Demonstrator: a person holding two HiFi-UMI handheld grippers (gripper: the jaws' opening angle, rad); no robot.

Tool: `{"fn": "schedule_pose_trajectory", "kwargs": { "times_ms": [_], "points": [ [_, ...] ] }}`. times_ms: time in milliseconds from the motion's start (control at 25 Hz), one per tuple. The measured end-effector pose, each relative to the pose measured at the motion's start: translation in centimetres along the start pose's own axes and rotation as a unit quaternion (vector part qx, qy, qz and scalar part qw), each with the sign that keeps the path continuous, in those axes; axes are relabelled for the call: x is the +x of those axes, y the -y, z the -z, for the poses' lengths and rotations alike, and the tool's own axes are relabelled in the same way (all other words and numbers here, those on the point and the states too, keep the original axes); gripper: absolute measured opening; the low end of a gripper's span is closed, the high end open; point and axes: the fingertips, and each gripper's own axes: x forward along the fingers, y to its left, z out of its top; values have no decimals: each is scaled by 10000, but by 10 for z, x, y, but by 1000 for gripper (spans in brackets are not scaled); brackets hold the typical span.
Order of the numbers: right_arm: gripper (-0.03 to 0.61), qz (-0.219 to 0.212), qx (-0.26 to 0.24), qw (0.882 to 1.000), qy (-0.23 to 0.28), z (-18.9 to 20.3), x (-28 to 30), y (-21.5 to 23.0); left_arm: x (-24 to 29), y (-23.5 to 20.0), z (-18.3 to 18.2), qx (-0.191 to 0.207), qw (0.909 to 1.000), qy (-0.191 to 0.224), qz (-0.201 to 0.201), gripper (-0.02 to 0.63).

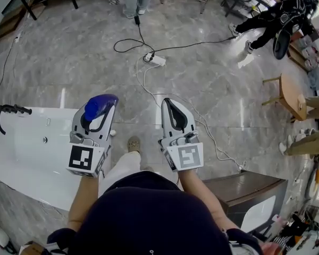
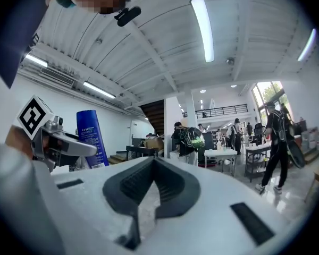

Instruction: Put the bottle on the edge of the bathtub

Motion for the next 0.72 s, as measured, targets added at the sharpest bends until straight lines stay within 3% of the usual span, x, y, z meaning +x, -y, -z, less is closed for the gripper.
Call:
{"fn": "schedule_pose_trajectory", "kwargs": {
  "times_ms": [320,560,720],
  "points": [
    [0,-366,-98,9992,-110,3,86,-20,24,-64,4,-75,9998,-23,-179,152],
    [0,-1064,-123,9941,-156,7,142,-60,14,-114,12,-129,9973,-68,-716,152],
    [0,-1742,-143,9845,-160,9,176,-98,-9,-145,17,-279,9911,-115,-1299,152]
  ]
}}
